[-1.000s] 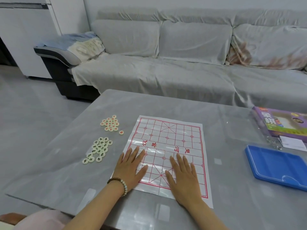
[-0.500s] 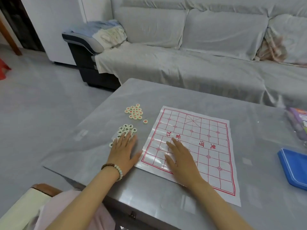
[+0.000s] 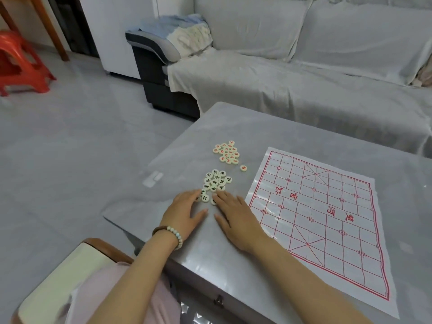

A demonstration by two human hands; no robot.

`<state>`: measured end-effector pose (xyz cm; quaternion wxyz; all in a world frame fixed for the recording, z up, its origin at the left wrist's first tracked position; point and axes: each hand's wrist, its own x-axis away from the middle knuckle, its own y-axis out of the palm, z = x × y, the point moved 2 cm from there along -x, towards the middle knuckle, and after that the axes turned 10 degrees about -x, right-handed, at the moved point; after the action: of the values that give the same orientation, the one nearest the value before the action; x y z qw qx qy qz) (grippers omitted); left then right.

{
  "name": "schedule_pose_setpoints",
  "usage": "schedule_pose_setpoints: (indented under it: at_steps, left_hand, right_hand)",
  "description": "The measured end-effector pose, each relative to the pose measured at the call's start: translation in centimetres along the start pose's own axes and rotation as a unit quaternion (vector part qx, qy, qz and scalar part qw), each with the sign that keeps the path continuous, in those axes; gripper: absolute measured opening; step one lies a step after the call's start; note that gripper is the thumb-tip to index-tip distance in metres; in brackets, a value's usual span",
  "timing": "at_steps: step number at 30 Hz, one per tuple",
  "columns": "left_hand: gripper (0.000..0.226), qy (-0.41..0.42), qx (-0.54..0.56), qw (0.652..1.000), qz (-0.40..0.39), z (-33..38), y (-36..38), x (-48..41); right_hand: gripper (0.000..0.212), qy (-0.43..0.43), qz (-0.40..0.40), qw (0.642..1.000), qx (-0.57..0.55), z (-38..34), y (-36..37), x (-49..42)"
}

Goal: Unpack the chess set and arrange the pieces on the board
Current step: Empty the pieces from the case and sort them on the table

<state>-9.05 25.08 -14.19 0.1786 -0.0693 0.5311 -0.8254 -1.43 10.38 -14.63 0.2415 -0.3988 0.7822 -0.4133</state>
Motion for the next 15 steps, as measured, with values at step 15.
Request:
schedule_pose_setpoints:
  at_steps: [15]
  left_hand:
    - [0.026, 0.083, -0.024, 0.995, 0.048, 0.2, -0.1, 2.0]
  right_hand:
    - [0.023, 0.034, 0.042, 0.994, -0.092, -0.3, -1.1, -0.1]
